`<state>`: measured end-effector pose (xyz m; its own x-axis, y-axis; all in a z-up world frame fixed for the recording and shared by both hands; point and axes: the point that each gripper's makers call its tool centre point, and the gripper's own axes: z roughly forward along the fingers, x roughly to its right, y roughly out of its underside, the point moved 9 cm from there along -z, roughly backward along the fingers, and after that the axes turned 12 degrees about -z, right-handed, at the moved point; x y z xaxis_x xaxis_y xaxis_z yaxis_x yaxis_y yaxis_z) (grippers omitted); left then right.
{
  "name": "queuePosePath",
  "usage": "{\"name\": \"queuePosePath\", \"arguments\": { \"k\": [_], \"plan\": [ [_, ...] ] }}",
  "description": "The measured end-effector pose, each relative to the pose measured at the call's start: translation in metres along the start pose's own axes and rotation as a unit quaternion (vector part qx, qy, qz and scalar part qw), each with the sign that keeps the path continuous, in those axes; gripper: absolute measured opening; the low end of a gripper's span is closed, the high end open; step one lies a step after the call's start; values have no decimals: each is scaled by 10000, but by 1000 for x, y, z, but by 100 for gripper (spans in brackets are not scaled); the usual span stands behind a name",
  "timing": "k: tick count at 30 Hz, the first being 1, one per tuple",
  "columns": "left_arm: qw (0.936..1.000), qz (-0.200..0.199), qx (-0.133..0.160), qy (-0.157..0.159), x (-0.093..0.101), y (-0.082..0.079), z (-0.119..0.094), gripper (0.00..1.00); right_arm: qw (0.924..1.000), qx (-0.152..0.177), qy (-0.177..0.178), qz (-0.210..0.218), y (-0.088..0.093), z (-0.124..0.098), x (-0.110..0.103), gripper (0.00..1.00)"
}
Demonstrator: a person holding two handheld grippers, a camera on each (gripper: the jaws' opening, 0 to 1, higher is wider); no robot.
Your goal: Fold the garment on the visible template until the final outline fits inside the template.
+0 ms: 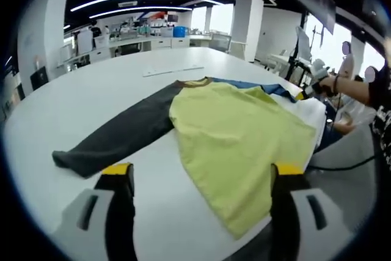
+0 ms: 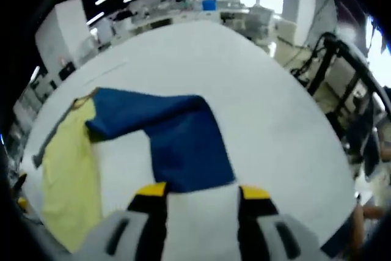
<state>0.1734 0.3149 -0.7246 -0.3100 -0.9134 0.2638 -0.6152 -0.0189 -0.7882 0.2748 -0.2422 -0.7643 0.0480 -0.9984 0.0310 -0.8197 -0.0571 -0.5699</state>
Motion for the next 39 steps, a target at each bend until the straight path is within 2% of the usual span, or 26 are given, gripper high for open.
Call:
{"name": "queuePosePath", "arguments": {
  "k": [3, 9, 14, 16, 21, 25, 28, 33, 39],
  "plan": [
    [10000, -1, -28, -14, 0, 1, 0, 89, 9993, 159, 133, 322, -4, 2, -1, 37],
    [10000, 0, -47, -28, 0, 1, 0, 88, 9986, 107, 430, 296, -11, 7, -3, 35],
    [10000, -13, -54, -68, 0, 1, -1, 86, 9964, -59, 662, 521, -5, 10, -9, 35],
    [9999, 9, -56, -89, 0, 0, -1, 86, 9958, -8, 774, 495, -6, 6, -12, 34],
    [9999, 61, -110, -107, -3, 2, -3, 86, 9958, 38, 774, 488, -7, 8, -12, 26],
    [9998, 74, -141, -85, -1, 2, -2, 86, 9966, 91, 660, 475, -8, 11, -12, 10],
    [9998, 78, -149, -67, 2, 1, -2, 85, 9967, 137, 586, 541, -9, 11, -13, 3],
    [9998, 101, -163, -63, 2, 2, -2, 85, 9949, 199, 413, 896, -10, 15, 2, 0],
    [9997, 155, -173, -108, 3, 1, -4, 85, 9964, 164, 412, 722, -11, 14, 12, 0]
  ]
}}
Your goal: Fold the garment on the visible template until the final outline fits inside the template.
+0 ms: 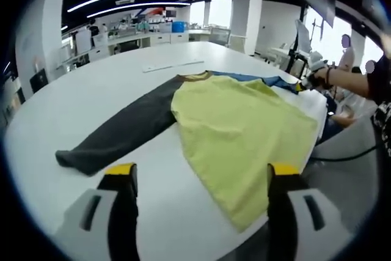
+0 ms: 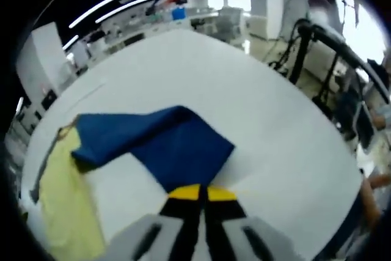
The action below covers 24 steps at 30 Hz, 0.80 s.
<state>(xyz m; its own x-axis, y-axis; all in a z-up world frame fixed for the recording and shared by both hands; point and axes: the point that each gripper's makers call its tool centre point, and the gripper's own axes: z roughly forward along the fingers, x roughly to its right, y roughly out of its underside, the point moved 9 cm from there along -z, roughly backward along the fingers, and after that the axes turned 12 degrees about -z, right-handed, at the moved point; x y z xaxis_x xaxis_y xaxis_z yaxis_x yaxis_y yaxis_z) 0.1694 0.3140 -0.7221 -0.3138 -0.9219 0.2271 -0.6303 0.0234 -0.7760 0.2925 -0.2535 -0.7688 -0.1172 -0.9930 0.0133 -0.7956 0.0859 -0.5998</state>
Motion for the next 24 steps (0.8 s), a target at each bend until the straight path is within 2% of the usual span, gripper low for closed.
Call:
{"name": "queuePosePath", "arguments": {
  "k": [10, 15, 19, 24],
  "plan": [
    [9999, -43, 158, 12, 2, -2, 1, 86, 9974, -30, 213, -685, -9, -11, 20, 0],
    [9999, -14, 150, 31, 1, -3, 2, 85, 9965, -9, 263, -791, -15, -12, 27, 0],
    [9999, 32, 106, 24, 0, -2, 2, 87, 9939, -39, 397, -1033, -22, -11, 40, 0],
    [9999, 39, 106, 18, -3, -1, 1, 88, 9932, -14, 442, -1081, -29, -15, 47, 0]
  ]
}}
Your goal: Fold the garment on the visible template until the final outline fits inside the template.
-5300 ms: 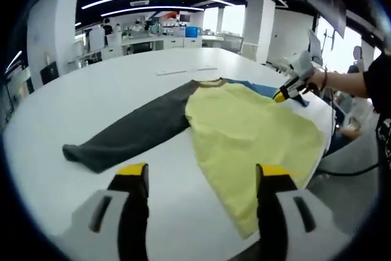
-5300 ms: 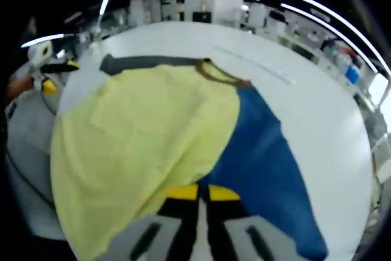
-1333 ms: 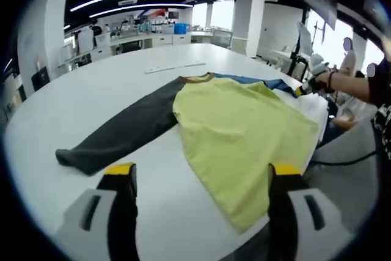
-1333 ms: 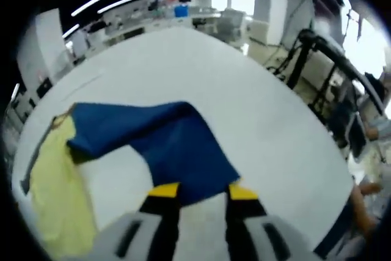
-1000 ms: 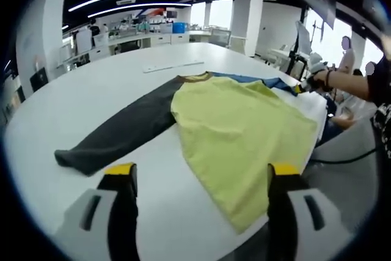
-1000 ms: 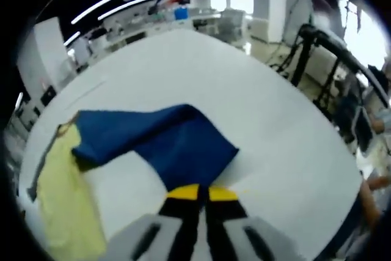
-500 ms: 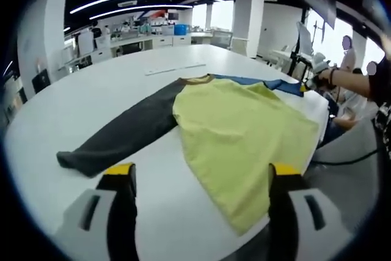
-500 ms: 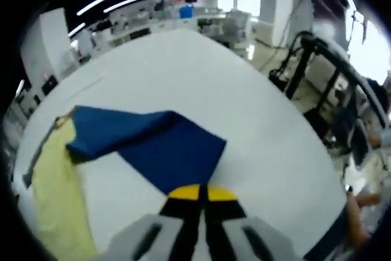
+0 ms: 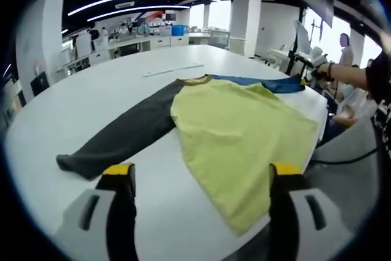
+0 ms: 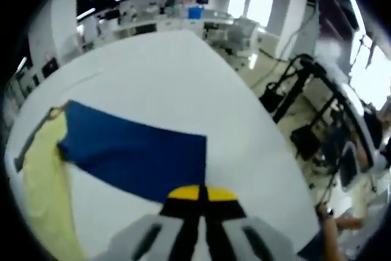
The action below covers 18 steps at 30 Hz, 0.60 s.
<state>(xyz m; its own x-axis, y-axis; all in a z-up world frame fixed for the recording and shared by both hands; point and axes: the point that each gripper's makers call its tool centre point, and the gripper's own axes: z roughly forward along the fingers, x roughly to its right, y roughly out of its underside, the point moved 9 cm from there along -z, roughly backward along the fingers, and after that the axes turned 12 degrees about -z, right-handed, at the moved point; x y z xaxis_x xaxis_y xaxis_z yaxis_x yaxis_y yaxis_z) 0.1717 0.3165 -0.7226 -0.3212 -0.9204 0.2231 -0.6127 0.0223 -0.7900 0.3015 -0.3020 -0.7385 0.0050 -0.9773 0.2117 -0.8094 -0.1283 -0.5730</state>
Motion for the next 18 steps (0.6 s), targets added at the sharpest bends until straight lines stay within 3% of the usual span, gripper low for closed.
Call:
{"name": "queuePosePath", "arguments": {
  "k": [6, 18],
  "plan": [
    [10000, 32, 7, 3, -1, -2, -1, 90, 9993, -127, -253, -250, -6, 5, 5, 0],
    [9999, 29, 106, -30, -3, -6, -4, 95, 9976, -267, -596, -237, -22, 0, 4, 0]
  ]
}}
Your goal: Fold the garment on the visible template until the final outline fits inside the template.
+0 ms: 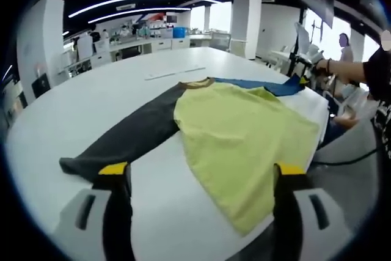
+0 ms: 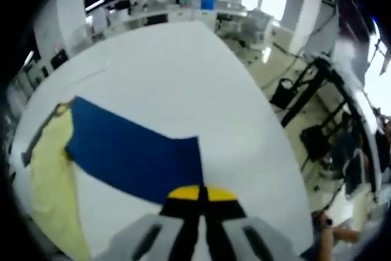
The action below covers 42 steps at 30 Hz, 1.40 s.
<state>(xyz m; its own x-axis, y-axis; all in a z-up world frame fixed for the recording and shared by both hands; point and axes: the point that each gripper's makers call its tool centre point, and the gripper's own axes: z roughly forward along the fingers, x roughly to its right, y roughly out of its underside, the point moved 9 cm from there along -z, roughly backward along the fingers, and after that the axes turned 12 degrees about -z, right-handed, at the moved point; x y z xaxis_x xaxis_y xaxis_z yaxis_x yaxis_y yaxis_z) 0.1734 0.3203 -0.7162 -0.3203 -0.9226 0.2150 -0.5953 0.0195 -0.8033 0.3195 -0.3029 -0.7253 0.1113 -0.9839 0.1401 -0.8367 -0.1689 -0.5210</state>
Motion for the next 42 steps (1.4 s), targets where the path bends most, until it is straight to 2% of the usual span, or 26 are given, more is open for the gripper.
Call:
{"name": "queuePosePath", "arguments": {
  "k": [5, 14, 27, 42],
  "plan": [
    [10000, 6, 88, 39, 0, -2, -2, 98, 9997, 138, -168, -64, -17, -5, -4, 0],
    [9997, -132, 214, 50, 1, -5, -9, 98, 9987, 176, -442, -194, -43, -10, -17, 0],
    [9998, -113, 175, 39, 2, -3, -11, 98, 9962, 286, -707, -418, -83, -15, -43, 0],
    [9997, -123, 198, 108, 6, -2, -9, 97, 9917, 491, -1044, -572, -119, -22, -86, 0]
  ]
}}
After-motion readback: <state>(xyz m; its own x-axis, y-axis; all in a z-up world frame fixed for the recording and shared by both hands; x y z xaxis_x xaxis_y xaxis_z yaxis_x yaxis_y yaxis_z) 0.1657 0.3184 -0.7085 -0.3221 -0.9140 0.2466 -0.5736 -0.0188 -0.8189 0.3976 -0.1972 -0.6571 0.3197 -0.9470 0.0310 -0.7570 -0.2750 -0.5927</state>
